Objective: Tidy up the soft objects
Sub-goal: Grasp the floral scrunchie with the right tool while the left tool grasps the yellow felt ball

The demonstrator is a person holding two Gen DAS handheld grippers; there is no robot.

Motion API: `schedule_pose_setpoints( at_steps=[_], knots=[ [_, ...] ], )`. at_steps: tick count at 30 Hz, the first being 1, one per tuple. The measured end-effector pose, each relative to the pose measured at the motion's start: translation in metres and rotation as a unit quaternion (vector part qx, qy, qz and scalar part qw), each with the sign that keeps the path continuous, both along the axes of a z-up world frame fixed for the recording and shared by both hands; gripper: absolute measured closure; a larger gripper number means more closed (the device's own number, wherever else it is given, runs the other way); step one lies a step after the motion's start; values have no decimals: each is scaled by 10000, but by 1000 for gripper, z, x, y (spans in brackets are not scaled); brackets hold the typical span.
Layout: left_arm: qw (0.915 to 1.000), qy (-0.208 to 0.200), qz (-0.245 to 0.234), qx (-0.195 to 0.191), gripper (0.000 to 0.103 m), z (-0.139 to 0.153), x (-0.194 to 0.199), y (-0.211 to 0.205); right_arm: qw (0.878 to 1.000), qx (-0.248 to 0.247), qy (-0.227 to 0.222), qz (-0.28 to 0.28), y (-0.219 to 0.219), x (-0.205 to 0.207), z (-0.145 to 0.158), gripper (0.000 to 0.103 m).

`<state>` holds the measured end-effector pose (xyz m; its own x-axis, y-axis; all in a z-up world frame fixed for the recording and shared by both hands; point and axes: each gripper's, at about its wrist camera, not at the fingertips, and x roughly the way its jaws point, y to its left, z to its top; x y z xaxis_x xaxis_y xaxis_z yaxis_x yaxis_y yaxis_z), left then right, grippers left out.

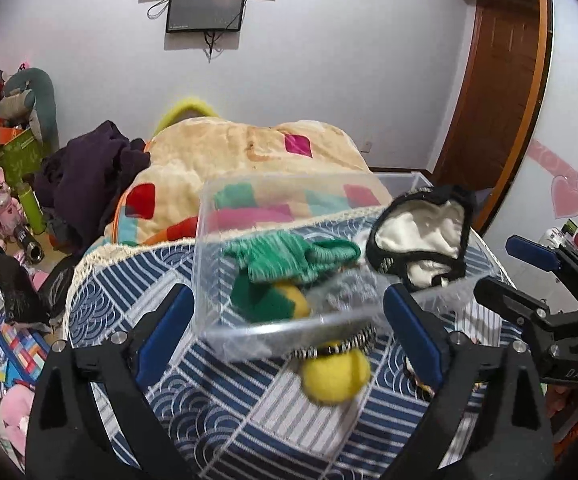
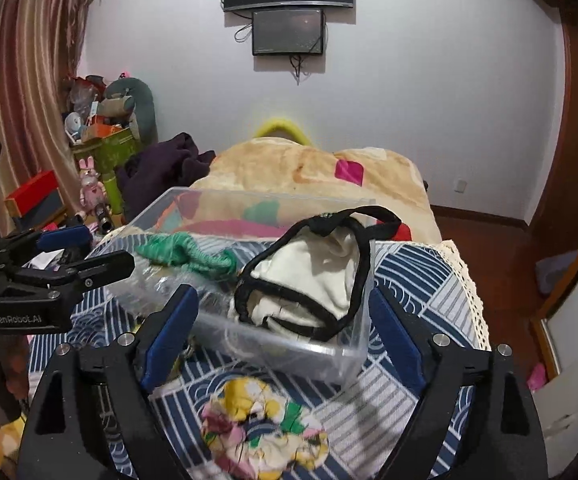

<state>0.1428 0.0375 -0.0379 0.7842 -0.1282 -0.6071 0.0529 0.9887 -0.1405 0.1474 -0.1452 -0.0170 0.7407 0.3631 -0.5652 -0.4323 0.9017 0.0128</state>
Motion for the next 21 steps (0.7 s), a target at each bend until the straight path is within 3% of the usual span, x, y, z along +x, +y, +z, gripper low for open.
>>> schedule_pose_setpoints(
  at_steps=[6,14,16,21],
  knots=[
    [9997,166,-152,-120,6,-18,-12,-7,9994,-87,313,101,-7,-11,-23,14],
    [9984,315,-428,180,7,-46,-12,-35,9942,-193,1049,126,-11,-12,-66,14],
    [9984,345,-378,219,17,-50,-7,-36,9927,-233,1177,147,-12,-11,-74,14],
    [9981,423,-411,191,26,-59,1,-39,9924,-365,1165,177,-8,-12,-83,14]
  ],
)
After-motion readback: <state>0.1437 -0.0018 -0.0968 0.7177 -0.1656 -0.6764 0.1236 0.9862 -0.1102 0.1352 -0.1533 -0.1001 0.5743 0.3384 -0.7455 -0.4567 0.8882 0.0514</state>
